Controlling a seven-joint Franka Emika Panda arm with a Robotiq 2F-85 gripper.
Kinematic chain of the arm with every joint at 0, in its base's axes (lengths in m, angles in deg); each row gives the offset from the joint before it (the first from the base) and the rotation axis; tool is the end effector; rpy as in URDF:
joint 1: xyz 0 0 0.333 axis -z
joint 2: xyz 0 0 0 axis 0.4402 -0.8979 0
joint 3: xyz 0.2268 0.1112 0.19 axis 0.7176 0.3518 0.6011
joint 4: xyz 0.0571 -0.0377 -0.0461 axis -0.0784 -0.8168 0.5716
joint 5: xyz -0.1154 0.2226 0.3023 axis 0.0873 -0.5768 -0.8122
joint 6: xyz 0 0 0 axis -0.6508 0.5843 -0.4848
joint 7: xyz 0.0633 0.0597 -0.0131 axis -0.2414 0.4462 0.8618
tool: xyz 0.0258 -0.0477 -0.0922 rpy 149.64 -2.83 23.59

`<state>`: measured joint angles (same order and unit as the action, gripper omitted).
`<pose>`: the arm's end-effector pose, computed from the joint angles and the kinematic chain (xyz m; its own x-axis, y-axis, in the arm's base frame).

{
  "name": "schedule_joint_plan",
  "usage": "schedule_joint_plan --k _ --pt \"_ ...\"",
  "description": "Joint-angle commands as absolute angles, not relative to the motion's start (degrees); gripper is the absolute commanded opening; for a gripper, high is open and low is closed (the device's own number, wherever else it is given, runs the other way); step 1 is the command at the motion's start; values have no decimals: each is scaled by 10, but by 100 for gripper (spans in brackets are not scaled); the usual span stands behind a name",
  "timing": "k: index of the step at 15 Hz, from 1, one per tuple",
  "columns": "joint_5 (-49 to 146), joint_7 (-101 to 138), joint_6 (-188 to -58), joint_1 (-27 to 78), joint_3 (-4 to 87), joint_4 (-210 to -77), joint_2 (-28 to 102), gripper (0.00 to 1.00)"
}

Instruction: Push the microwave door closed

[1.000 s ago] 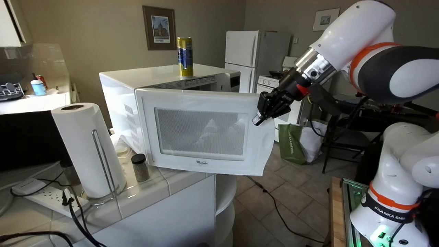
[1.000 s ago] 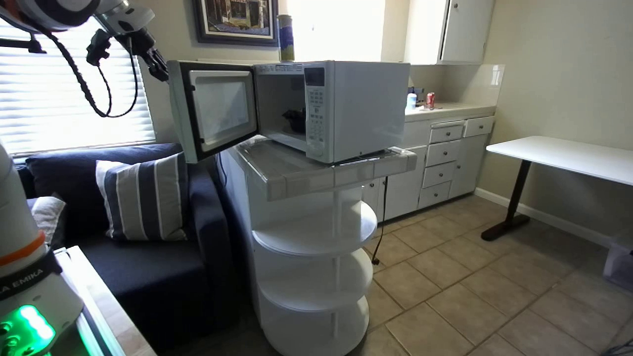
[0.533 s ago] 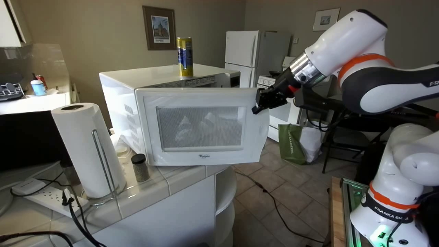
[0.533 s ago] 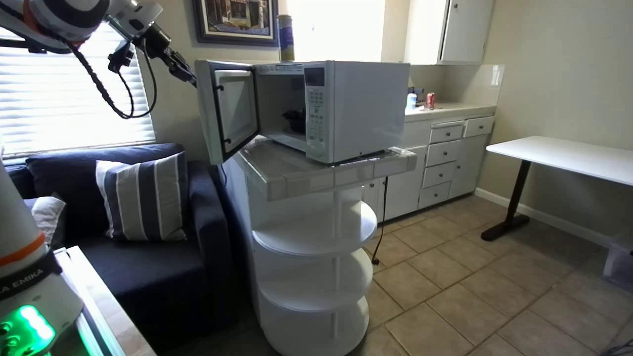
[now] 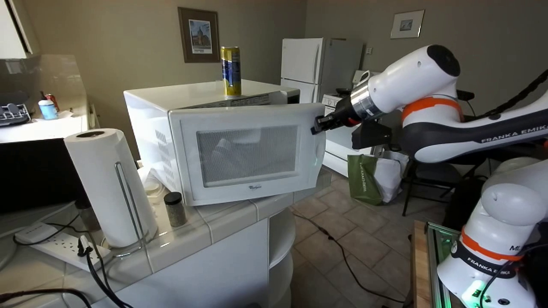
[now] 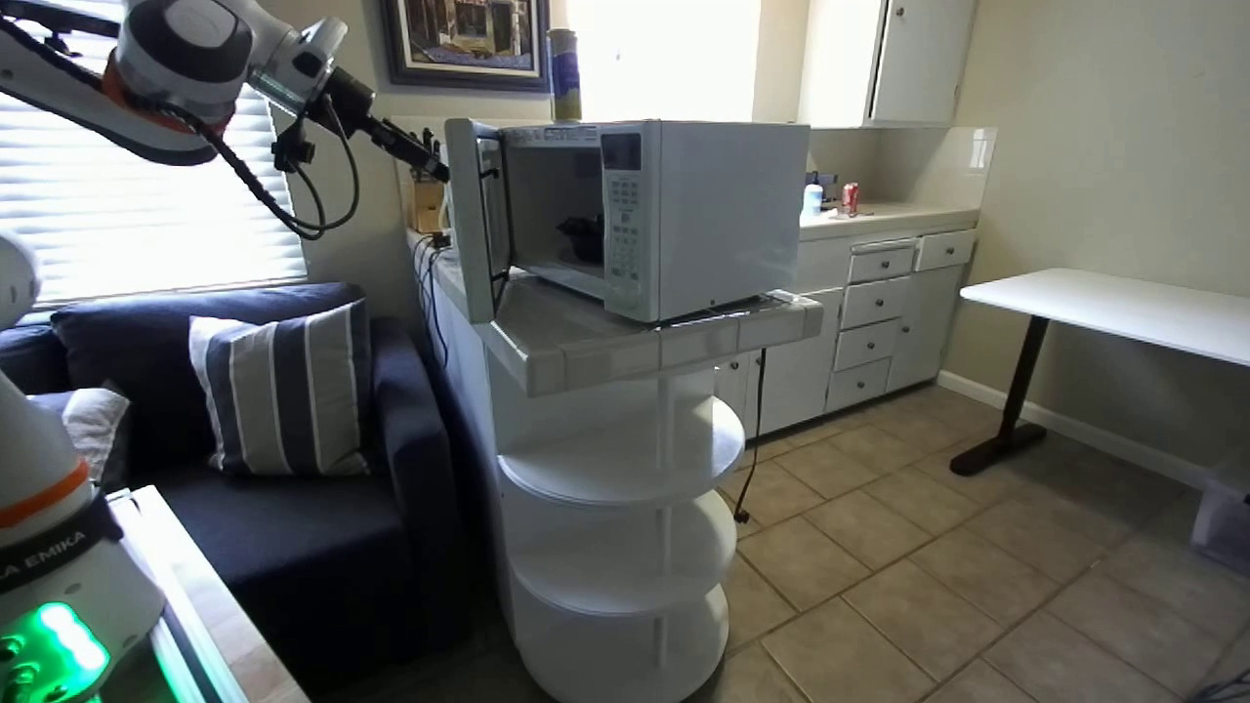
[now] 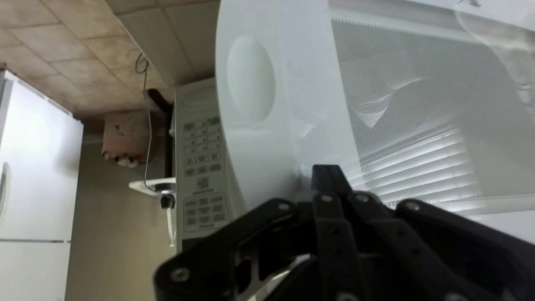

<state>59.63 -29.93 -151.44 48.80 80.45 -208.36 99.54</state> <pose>0.3687 0.1077 0.4965 0.5093 -0.2953 0.8083 -0.4203 -0.9050 -0.0658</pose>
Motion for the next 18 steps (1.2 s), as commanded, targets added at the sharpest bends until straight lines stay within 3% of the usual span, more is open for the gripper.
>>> schedule_joint_plan --k 1,9,18 --pt "643 -288 -1576 592 869 -2080 994 0" --pt "604 -181 -1701 830 1049 -2026 991 0" --pt "509 -11 -1726 1049 1207 -1909 987 0"
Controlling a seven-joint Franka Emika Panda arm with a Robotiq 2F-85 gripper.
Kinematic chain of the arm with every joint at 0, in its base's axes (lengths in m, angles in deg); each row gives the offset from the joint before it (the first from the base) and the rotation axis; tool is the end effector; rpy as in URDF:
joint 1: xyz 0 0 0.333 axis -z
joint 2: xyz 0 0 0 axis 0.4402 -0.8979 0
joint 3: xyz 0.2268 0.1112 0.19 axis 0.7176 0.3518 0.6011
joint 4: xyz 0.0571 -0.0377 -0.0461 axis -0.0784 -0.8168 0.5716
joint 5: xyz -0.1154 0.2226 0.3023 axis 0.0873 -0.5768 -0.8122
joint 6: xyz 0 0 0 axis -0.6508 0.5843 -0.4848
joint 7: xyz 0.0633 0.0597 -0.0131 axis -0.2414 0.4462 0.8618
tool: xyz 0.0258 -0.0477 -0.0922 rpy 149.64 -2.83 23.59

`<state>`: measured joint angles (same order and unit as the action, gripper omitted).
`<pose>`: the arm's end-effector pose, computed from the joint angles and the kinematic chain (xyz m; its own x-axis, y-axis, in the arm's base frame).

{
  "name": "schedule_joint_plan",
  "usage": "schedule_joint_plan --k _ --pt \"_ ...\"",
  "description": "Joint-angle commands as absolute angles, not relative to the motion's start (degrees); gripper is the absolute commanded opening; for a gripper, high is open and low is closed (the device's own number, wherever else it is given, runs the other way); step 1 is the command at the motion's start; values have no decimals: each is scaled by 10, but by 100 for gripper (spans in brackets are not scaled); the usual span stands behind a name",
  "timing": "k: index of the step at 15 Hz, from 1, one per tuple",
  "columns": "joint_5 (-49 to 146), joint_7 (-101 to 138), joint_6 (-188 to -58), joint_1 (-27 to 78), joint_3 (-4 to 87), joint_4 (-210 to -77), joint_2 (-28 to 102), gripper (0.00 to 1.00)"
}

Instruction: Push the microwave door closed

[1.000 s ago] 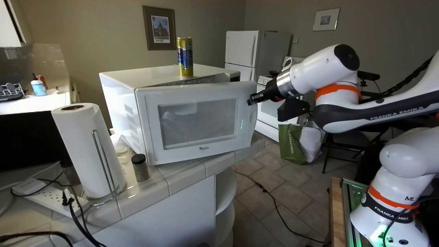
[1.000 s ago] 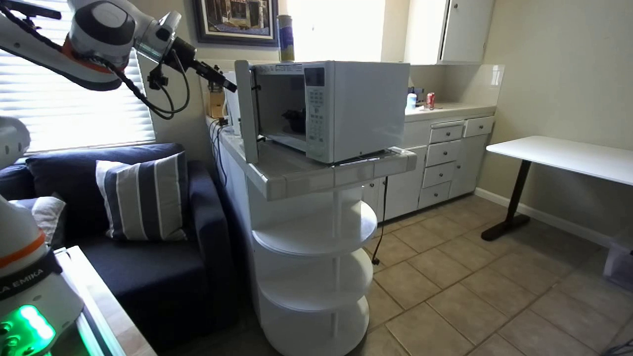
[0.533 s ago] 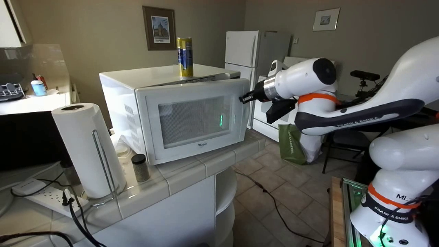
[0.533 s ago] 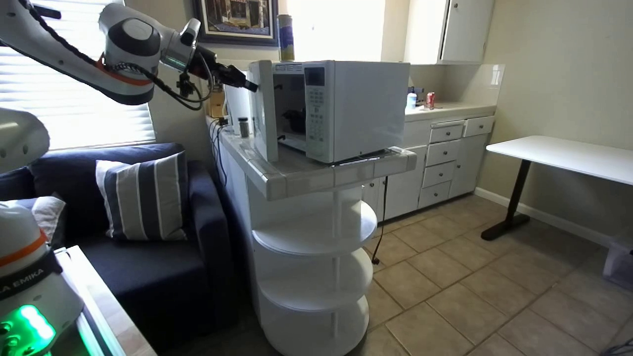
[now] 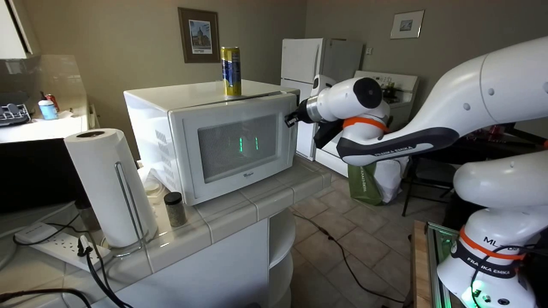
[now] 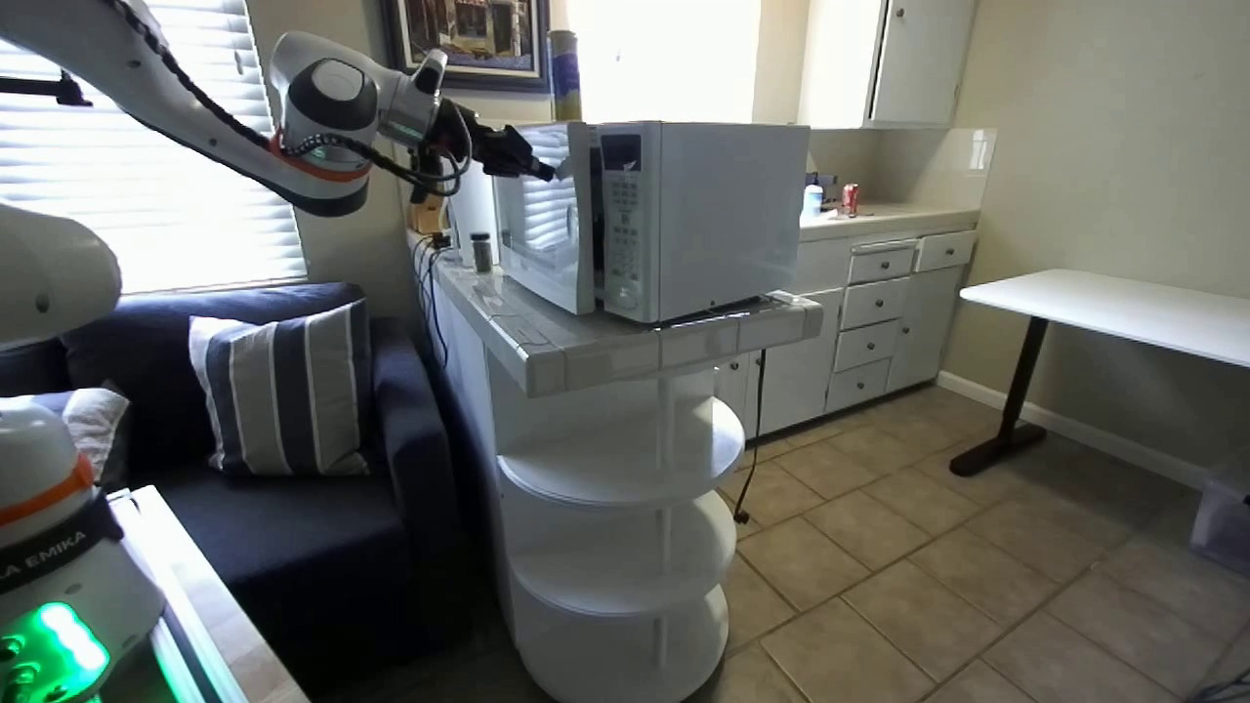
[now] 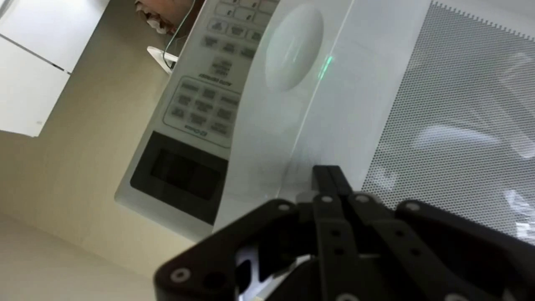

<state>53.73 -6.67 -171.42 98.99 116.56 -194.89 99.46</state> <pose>0.4910 0.0612 0.4637 0.5311 0.1973 0.8240 -0.3258 -0.8502 0.4136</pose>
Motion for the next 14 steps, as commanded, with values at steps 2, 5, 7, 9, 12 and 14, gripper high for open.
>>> schedule_joint_plan --k 2,5,7,9,12,14 --pt "504 16 -1728 1085 1230 -1885 985 0" --pt "502 46 -1731 1128 1256 -1855 983 0" --pt "502 62 -1739 1147 1267 -1844 981 0" --pt "500 75 -1727 1142 1263 -1843 974 0" --pt "506 107 -1647 1076 1235 -1848 901 0" --pt "507 122 -1577 1023 1197 -1844 878 0"
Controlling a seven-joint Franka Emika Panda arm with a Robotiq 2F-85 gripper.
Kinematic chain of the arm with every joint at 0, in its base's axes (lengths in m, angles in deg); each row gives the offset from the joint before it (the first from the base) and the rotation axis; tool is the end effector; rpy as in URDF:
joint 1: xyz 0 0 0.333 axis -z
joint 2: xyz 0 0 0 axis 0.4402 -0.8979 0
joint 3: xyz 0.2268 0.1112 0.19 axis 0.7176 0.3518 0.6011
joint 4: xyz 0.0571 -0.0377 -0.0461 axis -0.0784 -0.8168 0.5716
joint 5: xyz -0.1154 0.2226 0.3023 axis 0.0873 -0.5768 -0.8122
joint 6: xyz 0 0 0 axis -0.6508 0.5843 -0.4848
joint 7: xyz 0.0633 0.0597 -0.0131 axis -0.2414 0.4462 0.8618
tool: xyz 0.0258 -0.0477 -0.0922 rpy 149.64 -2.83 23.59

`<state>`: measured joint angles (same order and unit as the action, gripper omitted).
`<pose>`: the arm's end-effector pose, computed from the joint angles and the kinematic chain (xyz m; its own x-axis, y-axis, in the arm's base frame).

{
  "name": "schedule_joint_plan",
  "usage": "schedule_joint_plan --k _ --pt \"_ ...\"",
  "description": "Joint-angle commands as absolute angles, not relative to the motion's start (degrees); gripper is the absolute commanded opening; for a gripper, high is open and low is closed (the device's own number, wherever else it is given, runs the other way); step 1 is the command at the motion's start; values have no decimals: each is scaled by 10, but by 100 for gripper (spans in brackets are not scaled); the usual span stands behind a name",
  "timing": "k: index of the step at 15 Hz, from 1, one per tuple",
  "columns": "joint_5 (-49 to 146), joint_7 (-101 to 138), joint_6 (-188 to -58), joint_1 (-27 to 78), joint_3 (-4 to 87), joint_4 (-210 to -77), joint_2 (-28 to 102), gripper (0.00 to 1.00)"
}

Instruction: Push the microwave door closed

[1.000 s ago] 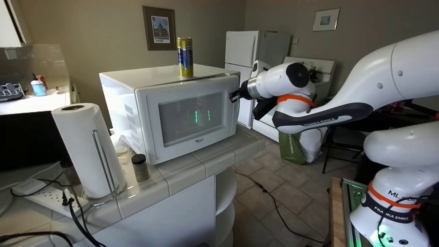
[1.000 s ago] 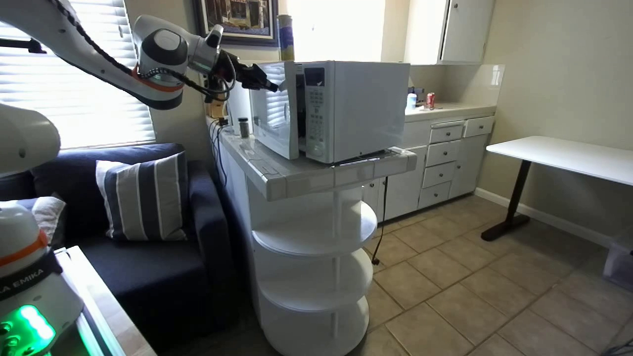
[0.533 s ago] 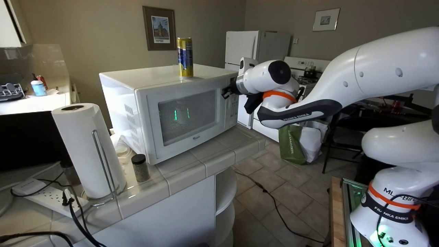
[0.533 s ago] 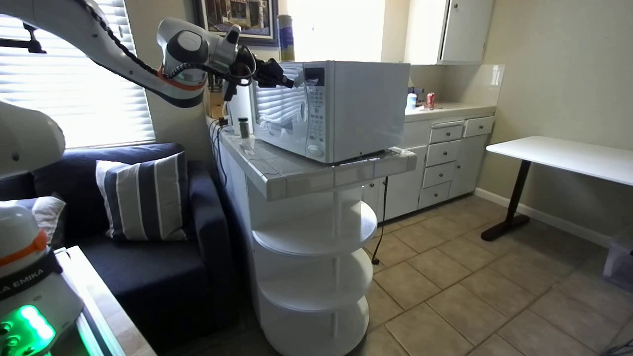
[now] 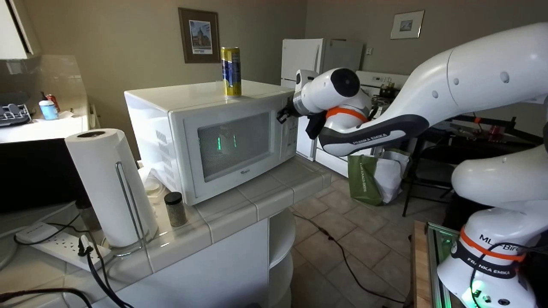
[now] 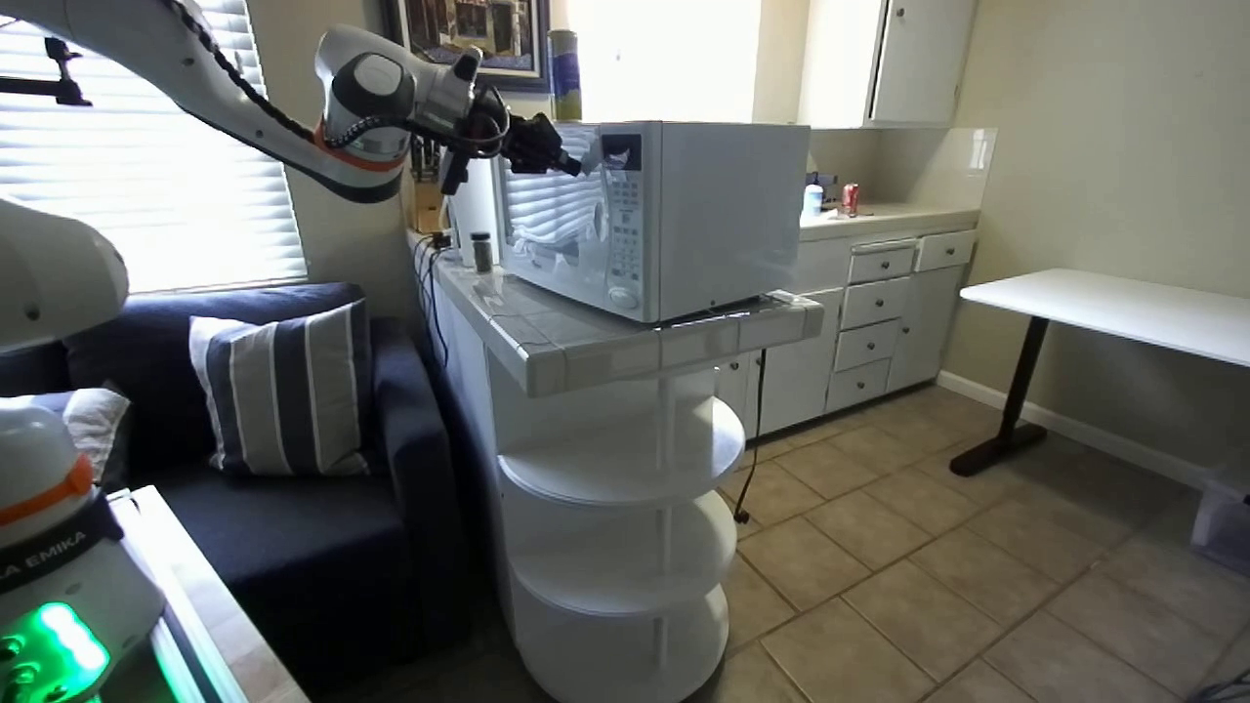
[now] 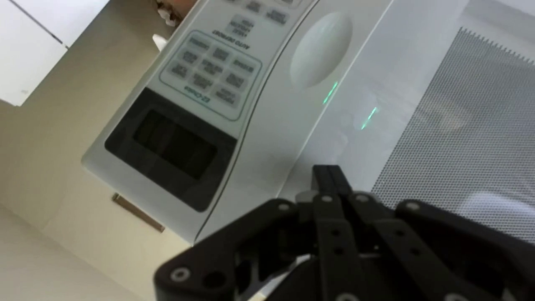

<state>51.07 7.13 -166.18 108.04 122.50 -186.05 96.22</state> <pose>0.5354 0.0485 0.4747 0.6233 0.3114 0.7173 -0.2379 -0.7983 0.5533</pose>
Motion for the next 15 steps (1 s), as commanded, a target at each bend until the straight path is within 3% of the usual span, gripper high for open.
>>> schedule_joint_plan --k 1,6,7,9,15 --pt "507 129 -1544 994 1176 -1841 860 0" --pt "492 157 -1342 790 1017 -1823 811 3" --pt "478 166 -1297 747 982 -1820 813 27" --pt "452 178 -1215 658 908 -1815 817 30" --pt "414 158 -1029 391 683 -1809 857 73"
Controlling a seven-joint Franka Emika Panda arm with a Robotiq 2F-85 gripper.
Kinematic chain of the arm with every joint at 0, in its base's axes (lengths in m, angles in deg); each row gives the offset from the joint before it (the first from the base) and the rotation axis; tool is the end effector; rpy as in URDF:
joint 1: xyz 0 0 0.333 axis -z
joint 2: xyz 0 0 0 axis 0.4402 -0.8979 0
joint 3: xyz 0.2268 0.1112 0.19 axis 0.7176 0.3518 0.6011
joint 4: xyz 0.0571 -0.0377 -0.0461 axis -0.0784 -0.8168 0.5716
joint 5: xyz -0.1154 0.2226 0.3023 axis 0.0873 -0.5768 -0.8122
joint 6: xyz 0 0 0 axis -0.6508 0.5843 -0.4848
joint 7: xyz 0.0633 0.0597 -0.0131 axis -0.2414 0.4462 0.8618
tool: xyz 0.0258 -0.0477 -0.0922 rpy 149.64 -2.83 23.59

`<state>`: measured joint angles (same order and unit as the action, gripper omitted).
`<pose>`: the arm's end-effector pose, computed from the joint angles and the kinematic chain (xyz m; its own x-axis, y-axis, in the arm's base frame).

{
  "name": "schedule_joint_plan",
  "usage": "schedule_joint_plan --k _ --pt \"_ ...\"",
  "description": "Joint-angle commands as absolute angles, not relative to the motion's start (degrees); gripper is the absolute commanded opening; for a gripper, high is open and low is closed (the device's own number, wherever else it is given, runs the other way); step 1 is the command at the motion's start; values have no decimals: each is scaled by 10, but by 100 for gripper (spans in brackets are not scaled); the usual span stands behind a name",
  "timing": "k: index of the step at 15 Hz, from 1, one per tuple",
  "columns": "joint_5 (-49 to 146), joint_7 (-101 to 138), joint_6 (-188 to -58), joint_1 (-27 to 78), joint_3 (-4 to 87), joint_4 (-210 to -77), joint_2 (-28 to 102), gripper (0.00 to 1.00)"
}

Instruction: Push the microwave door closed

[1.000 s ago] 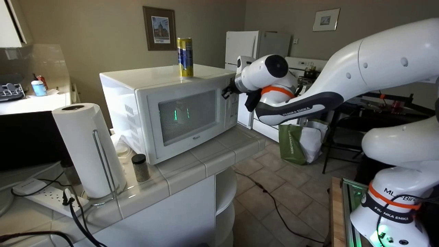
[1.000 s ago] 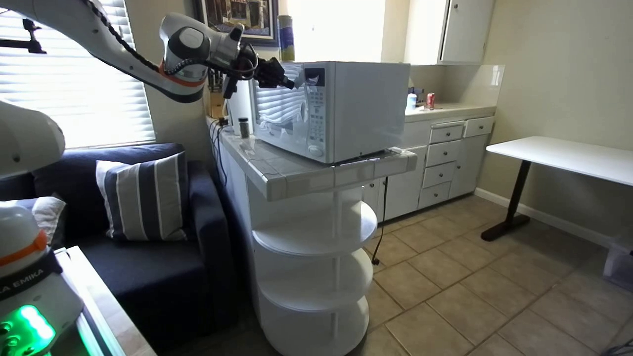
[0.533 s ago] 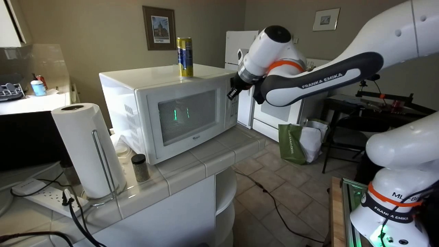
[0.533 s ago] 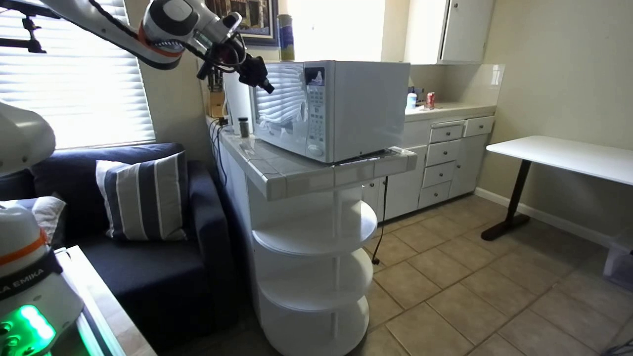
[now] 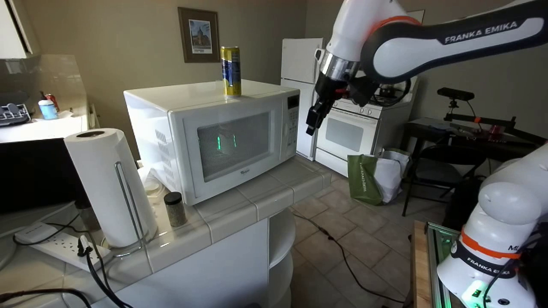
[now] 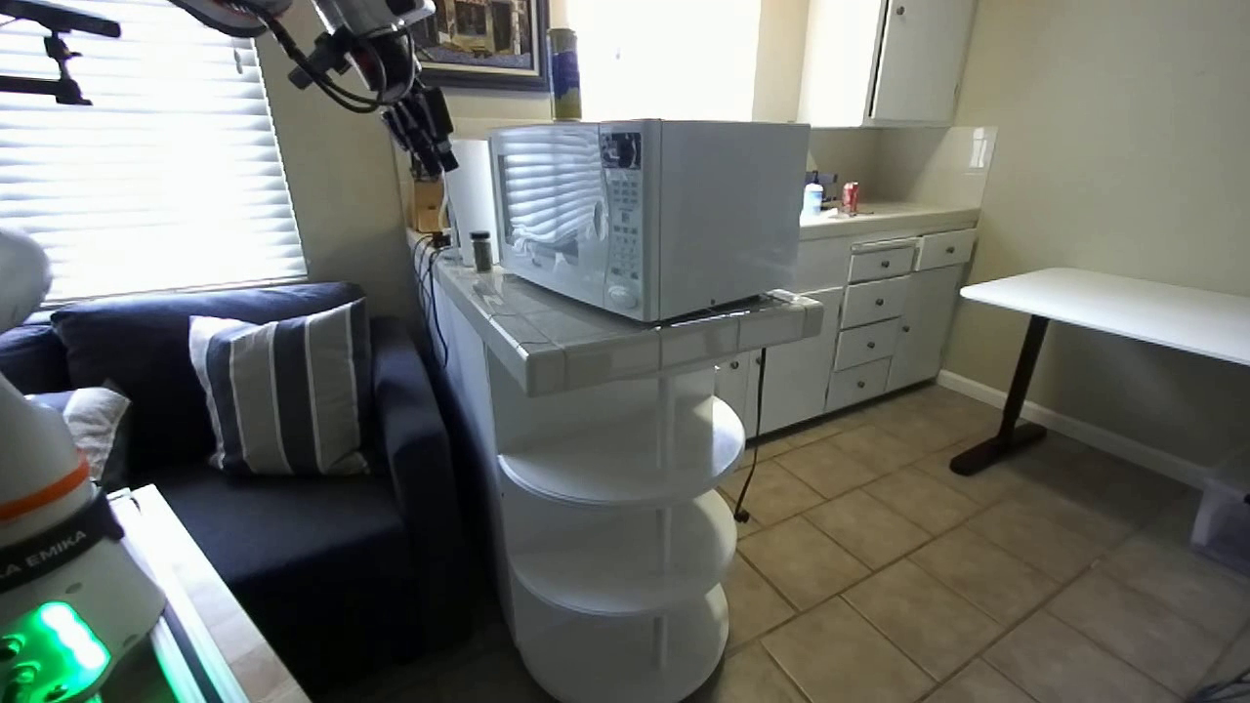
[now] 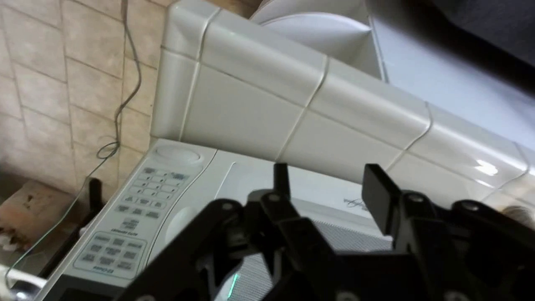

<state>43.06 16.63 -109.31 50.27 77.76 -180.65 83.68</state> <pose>0.4358 0.0990 0.5635 0.9433 0.0311 0.3303 -0.0376 -0.9791 0.1998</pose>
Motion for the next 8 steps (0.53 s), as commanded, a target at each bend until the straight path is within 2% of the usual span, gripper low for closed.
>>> schedule_joint_plan --k 1,3,8 --pt "418 148 -1015 348 646 -1811 864 82" --pt "413 134 -984 301 604 -1814 892 97" --pt "412 90 -965 257 559 -1827 955 100"
